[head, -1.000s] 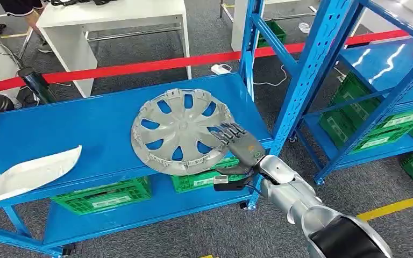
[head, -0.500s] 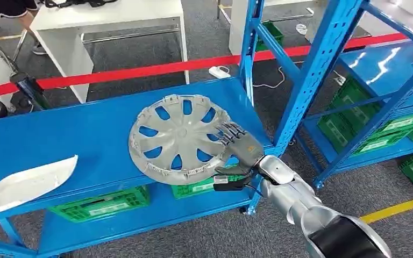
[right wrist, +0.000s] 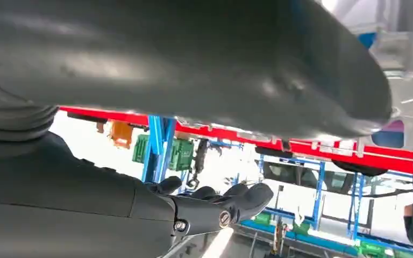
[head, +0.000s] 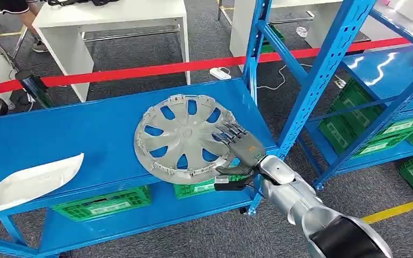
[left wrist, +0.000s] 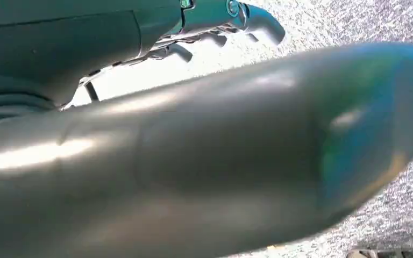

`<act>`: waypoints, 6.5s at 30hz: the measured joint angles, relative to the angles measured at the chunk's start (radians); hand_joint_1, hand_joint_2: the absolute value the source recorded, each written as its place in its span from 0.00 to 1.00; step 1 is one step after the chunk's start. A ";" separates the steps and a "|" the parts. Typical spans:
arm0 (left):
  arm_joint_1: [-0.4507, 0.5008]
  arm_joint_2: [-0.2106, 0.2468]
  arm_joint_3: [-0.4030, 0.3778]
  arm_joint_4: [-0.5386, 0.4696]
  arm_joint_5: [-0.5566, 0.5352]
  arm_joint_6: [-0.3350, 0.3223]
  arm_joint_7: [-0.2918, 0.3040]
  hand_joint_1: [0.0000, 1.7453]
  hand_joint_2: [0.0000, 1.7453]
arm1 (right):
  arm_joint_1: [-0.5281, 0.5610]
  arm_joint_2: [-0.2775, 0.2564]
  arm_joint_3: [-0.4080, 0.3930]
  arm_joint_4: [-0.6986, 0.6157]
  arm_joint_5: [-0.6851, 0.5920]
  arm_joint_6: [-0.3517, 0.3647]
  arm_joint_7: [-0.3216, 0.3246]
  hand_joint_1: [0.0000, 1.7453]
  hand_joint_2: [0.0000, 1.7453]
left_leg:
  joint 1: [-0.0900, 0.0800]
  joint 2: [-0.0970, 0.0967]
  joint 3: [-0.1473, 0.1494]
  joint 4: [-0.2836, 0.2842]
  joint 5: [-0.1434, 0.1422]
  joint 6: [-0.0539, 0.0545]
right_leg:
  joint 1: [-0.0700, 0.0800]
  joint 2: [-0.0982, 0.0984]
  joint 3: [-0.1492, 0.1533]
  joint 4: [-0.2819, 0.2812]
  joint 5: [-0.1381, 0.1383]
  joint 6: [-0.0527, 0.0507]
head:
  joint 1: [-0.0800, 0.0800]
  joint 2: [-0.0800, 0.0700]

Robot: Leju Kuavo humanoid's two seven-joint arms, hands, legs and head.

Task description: Take the parts from the cabinet and place them on the table.

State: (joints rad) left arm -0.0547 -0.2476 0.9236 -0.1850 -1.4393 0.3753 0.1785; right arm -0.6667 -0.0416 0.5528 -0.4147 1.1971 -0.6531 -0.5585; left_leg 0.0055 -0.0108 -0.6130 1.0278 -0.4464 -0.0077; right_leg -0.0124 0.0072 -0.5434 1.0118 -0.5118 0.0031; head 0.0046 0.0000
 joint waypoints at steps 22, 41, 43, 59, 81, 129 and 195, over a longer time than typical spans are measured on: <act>-0.003 0.000 -0.029 0.000 -0.067 -0.070 -0.001 0.00 0.00 | -0.036 0.175 -0.021 -0.019 -0.150 0.108 -0.107 0.00 0.00 | 0.001 0.001 0.003 -0.005 0.002 -0.002 | 0.001 0.000 0.000 0.001 -0.001 -0.001 | 0.000 0.000; -0.003 0.001 -0.063 0.000 -0.102 -0.101 -0.015 0.00 0.00 | -0.028 0.206 -0.027 -0.005 -0.235 0.332 -0.103 0.00 0.00 | 0.001 0.001 0.003 -0.005 0.002 -0.002 | 0.002 0.000 0.000 0.001 -0.001 -0.001 | 0.000 0.000; -0.003 0.001 -0.066 0.000 -0.102 -0.104 -0.011 0.00 0.00 | -0.026 0.214 -0.027 0.002 -0.240 0.373 -0.103 0.00 0.00 | 0.001 0.001 0.003 -0.005 0.002 -0.002 | 0.002 0.000 0.000 0.001 -0.001 -0.001 | 0.000 0.000; -0.004 0.001 -0.077 0.000 -0.094 -0.116 0.002 0.00 0.00 | -0.009 0.237 0.015 0.028 -0.142 0.518 0.002 0.00 0.00 | 0.001 0.002 0.006 -0.005 0.002 -0.003 | 0.001 0.000 0.002 0.001 -0.002 -0.001 | 0.000 0.000; -0.004 0.001 -0.077 0.000 -0.080 -0.114 0.008 0.00 0.00 | -0.034 0.191 0.103 0.036 -0.066 0.444 0.157 0.00 1.00 | 0.001 0.001 0.009 -0.005 0.001 -0.003 | 0.001 0.000 0.005 0.001 -0.002 -0.001 | 0.000 0.000; -0.002 0.001 -0.076 0.000 -0.062 -0.082 -0.034 0.00 0.00 | -0.054 0.142 0.112 0.035 -0.024 0.446 0.185 1.00 1.00 | 0.001 0.001 0.011 -0.005 0.001 -0.003 | 0.001 0.000 0.007 0.001 -0.002 -0.001 | 0.000 0.000; -0.020 0.005 -0.059 0.001 -0.021 0.155 -0.182 0.00 1.00 | -0.025 0.086 0.035 -0.289 0.156 -0.024 0.315 1.00 1.00 | 0.001 0.004 0.001 -0.007 0.006 -0.002 | 0.001 0.002 -0.004 0.001 0.004 -0.001 | 0.000 0.000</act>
State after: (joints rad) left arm -0.0749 -0.2426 0.8648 -0.1838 -1.4599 0.5303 -0.0031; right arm -0.6914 0.0446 0.5879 -0.7041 1.3535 -0.6771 -0.2430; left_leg 0.0067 -0.0064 -0.6116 1.0212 -0.4401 -0.0102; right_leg -0.0110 0.0097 -0.5471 1.0124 -0.5083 0.0025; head 0.0046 0.0000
